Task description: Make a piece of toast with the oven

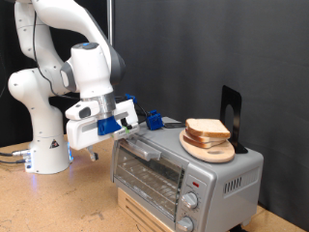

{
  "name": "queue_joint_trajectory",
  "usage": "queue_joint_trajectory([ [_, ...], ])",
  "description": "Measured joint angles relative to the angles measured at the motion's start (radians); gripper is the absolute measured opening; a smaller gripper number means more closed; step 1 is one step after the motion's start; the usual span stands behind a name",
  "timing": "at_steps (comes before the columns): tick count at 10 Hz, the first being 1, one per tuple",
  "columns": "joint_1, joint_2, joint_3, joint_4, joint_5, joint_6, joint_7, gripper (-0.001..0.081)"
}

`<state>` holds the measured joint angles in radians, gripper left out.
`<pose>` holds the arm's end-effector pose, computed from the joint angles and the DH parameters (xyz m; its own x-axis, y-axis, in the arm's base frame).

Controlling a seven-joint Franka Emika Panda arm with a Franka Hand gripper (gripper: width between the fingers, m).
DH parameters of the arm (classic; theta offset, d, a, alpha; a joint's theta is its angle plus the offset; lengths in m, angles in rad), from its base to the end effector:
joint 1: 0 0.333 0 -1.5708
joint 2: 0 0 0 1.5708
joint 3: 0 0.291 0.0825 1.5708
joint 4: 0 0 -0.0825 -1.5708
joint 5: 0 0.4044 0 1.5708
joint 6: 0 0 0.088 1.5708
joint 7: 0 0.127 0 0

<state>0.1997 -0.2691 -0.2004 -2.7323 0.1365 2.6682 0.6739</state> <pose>0.4317 0.0036 0.2636 0.6989 -0.7127 0.0603 -0.6863 -0.6920 -0.2237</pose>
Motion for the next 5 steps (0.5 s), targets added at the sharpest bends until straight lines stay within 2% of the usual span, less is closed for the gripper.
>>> queue_joint_trajectory([
  [5, -0.03, 0.033, -0.028, -0.003, -0.005, 0.041, -0.069, 0.0682],
])
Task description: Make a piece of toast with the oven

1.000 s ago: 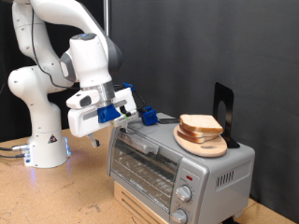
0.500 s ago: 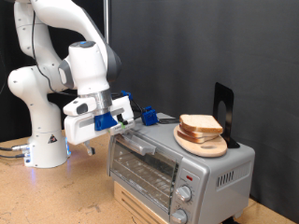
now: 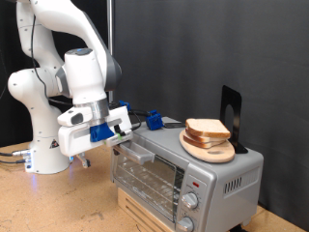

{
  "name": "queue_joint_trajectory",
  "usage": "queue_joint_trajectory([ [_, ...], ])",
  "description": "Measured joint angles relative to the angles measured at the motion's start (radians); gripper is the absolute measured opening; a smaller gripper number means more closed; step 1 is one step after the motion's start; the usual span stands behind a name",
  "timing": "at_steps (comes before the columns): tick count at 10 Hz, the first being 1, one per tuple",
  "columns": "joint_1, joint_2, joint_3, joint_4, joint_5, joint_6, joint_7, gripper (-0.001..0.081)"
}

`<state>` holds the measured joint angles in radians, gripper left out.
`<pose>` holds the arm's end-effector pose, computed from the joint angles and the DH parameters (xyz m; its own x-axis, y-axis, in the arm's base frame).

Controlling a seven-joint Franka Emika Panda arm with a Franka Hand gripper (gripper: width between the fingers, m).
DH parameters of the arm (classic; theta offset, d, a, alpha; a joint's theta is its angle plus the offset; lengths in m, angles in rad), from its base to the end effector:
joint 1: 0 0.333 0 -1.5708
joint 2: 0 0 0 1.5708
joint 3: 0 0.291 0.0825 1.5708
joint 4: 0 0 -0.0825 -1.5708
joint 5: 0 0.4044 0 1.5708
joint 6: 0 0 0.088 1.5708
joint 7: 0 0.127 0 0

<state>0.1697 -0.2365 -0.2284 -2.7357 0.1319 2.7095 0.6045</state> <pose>0.4317 -0.0219 0.2523 0.7043 -0.7050 0.0834 -0.6778 -0.7027 -0.2164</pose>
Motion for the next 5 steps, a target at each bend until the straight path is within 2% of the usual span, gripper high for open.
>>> queue_joint_trajectory([
  [5, -0.032, 0.032, -0.038, 0.001, -0.006, 0.045, -0.107, 0.0682],
])
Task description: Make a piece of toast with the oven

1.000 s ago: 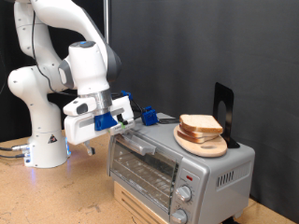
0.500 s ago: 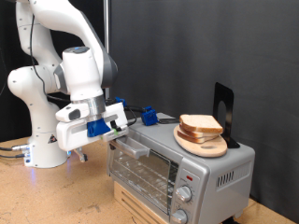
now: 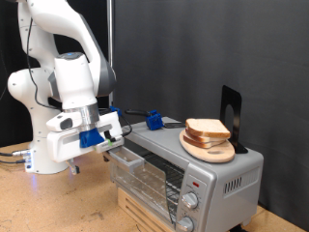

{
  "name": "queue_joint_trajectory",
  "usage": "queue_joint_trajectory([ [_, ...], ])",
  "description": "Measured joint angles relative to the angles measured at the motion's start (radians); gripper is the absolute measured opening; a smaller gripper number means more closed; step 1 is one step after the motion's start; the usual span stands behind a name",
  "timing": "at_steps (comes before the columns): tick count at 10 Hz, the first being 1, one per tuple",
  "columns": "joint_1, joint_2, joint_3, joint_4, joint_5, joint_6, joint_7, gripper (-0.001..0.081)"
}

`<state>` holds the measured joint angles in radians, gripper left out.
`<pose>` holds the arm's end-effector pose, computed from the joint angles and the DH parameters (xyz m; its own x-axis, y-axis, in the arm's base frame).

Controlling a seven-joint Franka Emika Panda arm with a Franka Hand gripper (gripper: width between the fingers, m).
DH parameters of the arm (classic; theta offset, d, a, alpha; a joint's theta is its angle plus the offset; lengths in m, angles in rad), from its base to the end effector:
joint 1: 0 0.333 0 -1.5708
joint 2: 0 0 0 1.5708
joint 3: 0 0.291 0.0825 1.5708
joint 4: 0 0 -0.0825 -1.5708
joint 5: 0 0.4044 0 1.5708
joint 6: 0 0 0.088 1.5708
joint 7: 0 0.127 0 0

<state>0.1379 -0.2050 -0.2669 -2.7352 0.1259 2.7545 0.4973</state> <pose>0.4312 -0.0530 0.2433 0.7256 -0.6775 0.1206 -0.6490 -0.7320 -0.2071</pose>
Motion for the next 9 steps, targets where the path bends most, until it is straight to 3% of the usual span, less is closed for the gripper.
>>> queue_joint_trajectory([
  [3, -0.012, 0.009, -0.011, 0.003, -0.025, 0.01, -0.034, 0.0682],
  [6, -0.031, 0.01, -0.006, 0.011, -0.117, -0.002, -0.006, 0.0682],
  [9, -0.03, 0.01, -0.007, 0.011, -0.114, -0.004, -0.005, 0.0682],
])
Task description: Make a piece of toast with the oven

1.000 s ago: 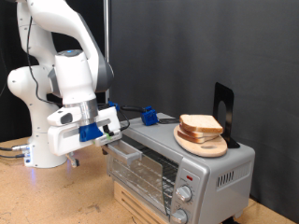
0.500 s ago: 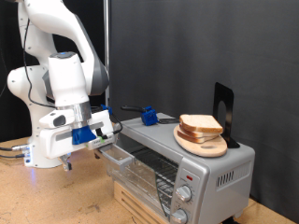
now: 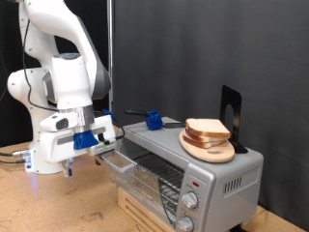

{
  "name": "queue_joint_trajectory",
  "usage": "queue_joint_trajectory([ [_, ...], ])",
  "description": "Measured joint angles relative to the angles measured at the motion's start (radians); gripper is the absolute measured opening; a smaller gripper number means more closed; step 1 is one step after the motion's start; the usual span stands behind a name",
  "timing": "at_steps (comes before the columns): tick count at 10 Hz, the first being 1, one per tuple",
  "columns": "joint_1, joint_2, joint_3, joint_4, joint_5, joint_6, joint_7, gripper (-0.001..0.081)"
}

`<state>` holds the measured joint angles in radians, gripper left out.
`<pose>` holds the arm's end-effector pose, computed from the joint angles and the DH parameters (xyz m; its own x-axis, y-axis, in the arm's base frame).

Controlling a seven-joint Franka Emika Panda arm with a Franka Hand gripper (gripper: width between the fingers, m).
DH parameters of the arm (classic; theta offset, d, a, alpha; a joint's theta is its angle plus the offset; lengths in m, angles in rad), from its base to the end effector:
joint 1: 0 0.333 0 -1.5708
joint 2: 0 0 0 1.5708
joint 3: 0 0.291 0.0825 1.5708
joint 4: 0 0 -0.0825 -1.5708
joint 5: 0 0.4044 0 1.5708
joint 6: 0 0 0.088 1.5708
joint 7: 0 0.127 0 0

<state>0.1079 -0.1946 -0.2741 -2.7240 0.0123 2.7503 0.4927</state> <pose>0.4327 -0.0660 0.2433 0.7661 -0.6230 0.1581 -0.6045 -0.7819 -0.1522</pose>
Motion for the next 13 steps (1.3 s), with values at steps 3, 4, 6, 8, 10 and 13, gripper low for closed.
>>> queue_joint_trajectory([
  [3, 0.02, -0.009, -0.008, 0.006, 0.104, -0.055, -0.064, 0.0682],
  [4, 0.021, -0.025, -0.008, 0.006, 0.122, -0.084, -0.076, 0.0682],
  [6, 0.026, -0.058, -0.008, 0.002, 0.147, -0.113, -0.087, 0.0682],
  [8, 0.036, -0.089, 0.0, 0.001, 0.175, -0.136, -0.085, 0.0682],
  [10, 0.053, -0.122, 0.019, 0.006, 0.205, -0.175, -0.04, 0.0682],
  [13, 0.083, -0.179, 0.063, 0.041, 0.251, -0.276, 0.055, 0.0682],
])
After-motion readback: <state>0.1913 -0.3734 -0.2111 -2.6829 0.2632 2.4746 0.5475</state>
